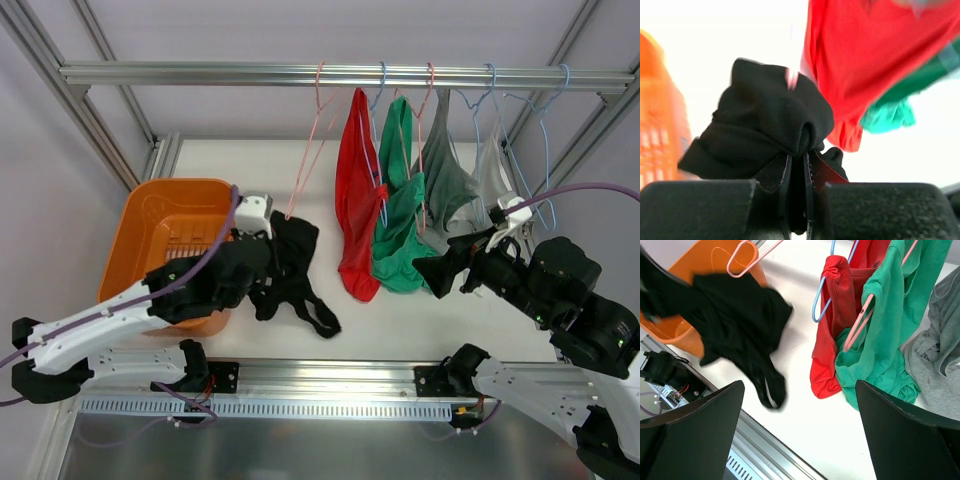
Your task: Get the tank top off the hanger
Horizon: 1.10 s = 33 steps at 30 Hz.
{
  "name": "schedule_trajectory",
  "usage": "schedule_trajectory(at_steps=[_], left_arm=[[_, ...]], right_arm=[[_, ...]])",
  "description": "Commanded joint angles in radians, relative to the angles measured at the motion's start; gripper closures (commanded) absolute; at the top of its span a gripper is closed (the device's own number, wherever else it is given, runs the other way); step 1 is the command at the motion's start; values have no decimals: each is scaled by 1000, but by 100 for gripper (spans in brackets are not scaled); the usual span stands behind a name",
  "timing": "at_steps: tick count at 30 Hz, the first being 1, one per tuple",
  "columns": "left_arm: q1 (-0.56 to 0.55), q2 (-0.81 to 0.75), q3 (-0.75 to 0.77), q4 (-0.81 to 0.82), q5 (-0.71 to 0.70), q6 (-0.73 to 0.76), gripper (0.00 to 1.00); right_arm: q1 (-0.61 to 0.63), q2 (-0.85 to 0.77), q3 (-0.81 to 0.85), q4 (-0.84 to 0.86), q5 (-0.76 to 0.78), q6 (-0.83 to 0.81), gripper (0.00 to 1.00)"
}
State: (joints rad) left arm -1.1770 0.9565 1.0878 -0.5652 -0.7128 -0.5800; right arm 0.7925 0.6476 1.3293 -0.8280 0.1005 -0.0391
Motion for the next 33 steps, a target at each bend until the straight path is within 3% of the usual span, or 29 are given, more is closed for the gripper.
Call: schedule_trajectory(at_steps=[1,13,15,21,26,33], left_arm=[[0,-10,215,-117,-184,96,100],[20,174,817,-167,-605,483,100],[95,183,859,-170,-579,512,100],[347,114,773,-171,-505,514,100],[447,36,601,-173,-507,439,100],[896,117,482,-200,-41,278,100]], right_arm=[[1,-2,24,10,28,-22,0],[2,24,30,32,41,-36,1],[1,24,28,38,31,-35,1],[2,14,24,64,7,-27,1],[1,36,28,79,-8,-27,0],[1,69,19,110,-53,-21,1]])
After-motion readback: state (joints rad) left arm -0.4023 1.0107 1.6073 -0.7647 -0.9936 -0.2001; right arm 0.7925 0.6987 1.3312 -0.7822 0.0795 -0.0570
